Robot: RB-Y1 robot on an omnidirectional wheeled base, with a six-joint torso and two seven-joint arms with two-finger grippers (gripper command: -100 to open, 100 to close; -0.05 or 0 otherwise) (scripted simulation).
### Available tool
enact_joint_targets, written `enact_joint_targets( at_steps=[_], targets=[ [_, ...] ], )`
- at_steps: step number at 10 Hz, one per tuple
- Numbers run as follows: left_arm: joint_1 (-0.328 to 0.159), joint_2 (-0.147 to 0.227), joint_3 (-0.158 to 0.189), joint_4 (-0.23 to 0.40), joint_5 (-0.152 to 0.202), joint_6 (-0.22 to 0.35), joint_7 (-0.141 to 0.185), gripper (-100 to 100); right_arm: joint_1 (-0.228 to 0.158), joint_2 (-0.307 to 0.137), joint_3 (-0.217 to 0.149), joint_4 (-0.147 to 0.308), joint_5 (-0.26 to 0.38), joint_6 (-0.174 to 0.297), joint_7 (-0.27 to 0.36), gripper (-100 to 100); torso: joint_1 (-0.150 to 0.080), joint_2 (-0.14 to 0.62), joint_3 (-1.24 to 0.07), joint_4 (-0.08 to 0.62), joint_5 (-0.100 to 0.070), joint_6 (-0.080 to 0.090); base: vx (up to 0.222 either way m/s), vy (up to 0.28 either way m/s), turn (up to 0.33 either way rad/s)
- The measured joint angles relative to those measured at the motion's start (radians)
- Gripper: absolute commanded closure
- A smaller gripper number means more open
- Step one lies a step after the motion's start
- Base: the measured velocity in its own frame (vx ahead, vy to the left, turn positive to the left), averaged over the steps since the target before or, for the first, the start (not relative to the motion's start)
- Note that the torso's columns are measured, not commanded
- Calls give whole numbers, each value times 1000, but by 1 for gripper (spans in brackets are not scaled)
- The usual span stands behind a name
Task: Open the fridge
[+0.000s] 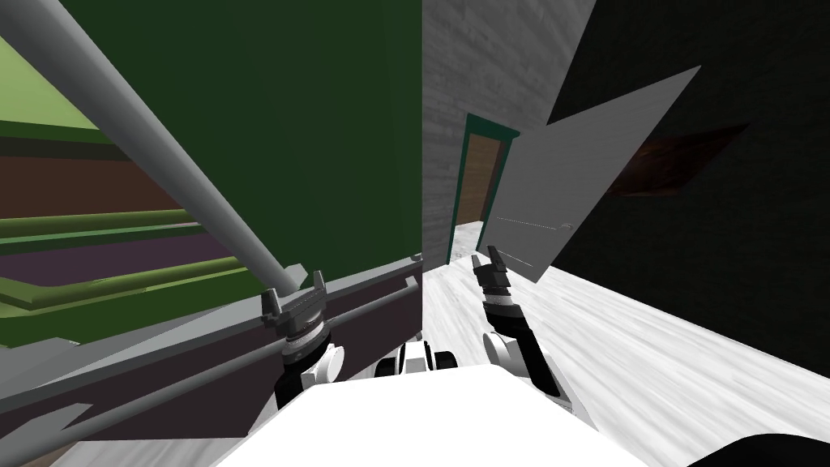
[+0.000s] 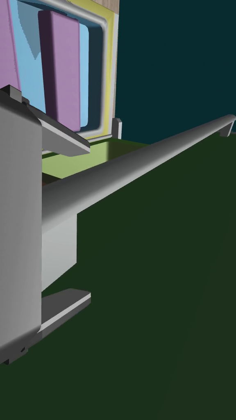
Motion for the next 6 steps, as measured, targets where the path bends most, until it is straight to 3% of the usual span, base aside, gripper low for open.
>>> enact_joint_targets(
  at_steps=[5,6],
  targets=[
    [12,-17,-18,90,-20,-102,11,100,0,0,0,0,0,0,0,0,3,-1,0,-1,2,-1,-1,6,-12],
    [12,-18,-20,91,-21,-106,11,-100,0,0,0,0,0,0,0,0,2,0,0,0,1,-1,2,55,-31]
  ],
)
